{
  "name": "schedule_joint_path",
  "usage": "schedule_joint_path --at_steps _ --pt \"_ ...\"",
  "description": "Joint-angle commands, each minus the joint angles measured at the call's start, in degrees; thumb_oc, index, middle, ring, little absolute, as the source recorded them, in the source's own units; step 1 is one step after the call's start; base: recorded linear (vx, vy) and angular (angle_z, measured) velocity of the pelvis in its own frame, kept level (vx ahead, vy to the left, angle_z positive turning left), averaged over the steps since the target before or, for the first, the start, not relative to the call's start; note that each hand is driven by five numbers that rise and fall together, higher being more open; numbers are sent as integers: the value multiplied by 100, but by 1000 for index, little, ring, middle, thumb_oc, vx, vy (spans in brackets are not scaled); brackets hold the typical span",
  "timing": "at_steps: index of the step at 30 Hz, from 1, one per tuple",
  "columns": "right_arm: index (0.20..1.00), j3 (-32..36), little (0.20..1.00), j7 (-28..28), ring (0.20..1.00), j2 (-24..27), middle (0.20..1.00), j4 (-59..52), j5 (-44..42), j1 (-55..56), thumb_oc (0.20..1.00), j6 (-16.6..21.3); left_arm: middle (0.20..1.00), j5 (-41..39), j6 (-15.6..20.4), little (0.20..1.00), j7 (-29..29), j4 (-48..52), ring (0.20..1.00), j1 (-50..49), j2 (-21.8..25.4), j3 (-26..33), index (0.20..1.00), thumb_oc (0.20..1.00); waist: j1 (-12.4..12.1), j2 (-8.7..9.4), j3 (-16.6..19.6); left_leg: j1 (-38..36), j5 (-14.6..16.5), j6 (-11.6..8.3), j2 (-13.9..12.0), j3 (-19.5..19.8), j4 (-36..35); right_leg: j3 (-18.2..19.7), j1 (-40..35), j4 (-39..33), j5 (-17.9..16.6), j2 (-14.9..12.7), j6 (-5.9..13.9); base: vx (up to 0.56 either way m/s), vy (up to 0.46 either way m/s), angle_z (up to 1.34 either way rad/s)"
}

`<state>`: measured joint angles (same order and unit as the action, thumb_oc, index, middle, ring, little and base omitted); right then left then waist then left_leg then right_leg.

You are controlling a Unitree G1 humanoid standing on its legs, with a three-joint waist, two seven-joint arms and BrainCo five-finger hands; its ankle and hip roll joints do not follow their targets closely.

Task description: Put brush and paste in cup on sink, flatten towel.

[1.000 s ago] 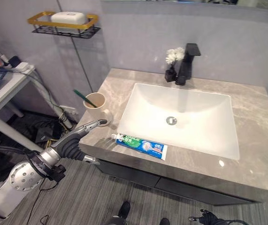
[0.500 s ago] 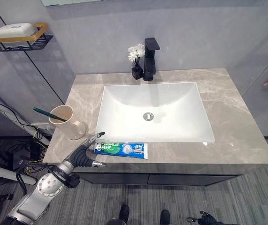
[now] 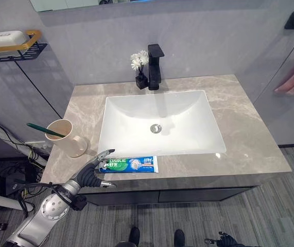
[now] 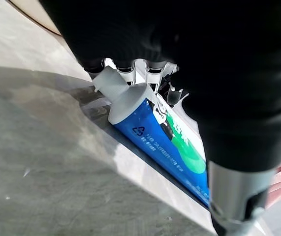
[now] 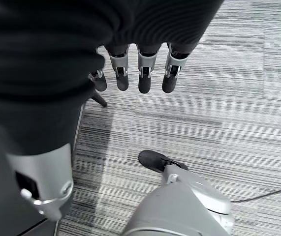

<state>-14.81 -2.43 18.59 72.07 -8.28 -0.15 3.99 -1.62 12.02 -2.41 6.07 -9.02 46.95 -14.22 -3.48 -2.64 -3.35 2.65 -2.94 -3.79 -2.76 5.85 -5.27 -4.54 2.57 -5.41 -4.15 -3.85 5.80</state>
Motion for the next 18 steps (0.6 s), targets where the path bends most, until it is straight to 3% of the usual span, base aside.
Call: schedule_joint_path --at_steps 1,18 --pt "1000 -80 1000 -133 1000 117 1000 -12 -70 -96 1000 133 1000 96 95 1000 172 8 1000 94 98 112 1000 1000 78 29 40 -103 329 262 168 201 27 168 -122 41 326 -36 152 0 0 0" --pt "1000 -3 1000 -183 1000 140 1000 -6 -123 -46 1000 138 1000 473 -86 1000 198 -469 1000 70 -91 -20 1000 1000 105 46 40 -94 324 247 151 218 27 122 -140 41 321 -38 148 0 0 0"
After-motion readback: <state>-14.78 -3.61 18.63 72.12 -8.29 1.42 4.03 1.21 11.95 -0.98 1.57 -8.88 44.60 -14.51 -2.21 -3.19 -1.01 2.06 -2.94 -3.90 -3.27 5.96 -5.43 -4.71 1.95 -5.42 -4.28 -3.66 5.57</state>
